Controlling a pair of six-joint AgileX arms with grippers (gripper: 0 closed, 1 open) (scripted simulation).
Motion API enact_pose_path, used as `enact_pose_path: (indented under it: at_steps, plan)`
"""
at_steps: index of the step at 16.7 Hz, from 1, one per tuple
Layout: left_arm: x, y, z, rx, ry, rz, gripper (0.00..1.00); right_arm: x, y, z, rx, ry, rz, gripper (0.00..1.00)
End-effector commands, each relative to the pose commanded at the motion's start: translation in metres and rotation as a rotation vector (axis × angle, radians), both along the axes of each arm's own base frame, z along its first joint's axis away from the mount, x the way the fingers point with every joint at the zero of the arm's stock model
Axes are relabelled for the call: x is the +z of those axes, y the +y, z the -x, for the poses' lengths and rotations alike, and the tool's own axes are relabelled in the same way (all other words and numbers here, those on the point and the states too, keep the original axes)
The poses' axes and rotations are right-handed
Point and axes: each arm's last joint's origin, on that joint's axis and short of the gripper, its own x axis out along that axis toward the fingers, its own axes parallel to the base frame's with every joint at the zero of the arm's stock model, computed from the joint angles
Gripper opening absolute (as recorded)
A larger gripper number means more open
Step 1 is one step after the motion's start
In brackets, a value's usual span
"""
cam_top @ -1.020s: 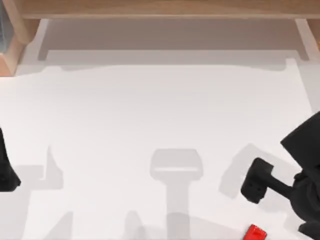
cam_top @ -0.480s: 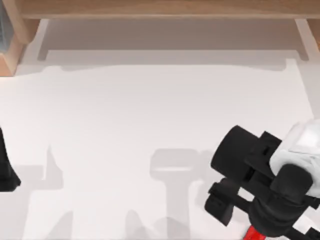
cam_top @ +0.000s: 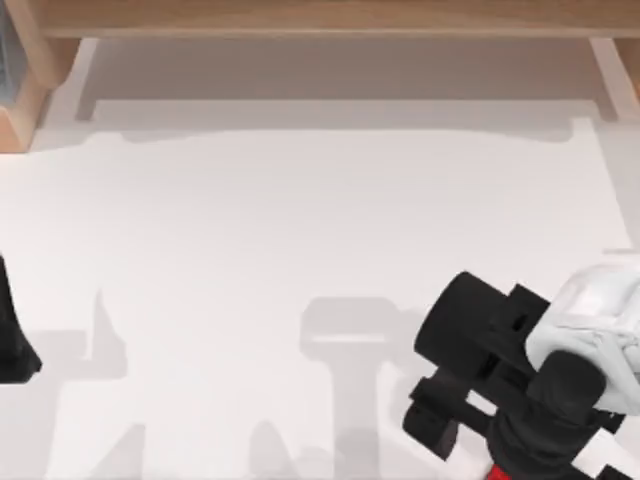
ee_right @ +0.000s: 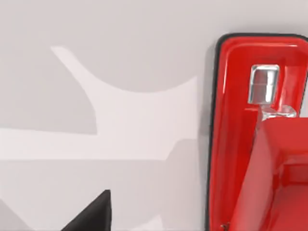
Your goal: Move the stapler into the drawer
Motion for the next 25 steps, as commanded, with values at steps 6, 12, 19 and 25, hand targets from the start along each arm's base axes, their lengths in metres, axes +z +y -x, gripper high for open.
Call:
enact_pose_path:
  at_steps: [6, 12, 19, 25]
  plan:
    - [0.000, 0.000, 0.000, 0.000, 0.000, 0.000, 1.00, -0.025, -0.001, 0.001, 0.000, 0.002, 0.003, 1.00]
    - [0.000, 0.000, 0.000, 0.000, 0.000, 0.000, 1.00, -0.025, -0.001, 0.001, 0.000, 0.002, 0.003, 0.70]
    - [0.000, 0.000, 0.000, 0.000, 0.000, 0.000, 1.00, -0.025, -0.001, 0.001, 0.000, 0.002, 0.003, 0.17]
    - [0.000, 0.000, 0.000, 0.000, 0.000, 0.000, 1.00, -0.025, -0.001, 0.001, 0.000, 0.002, 0.003, 0.00]
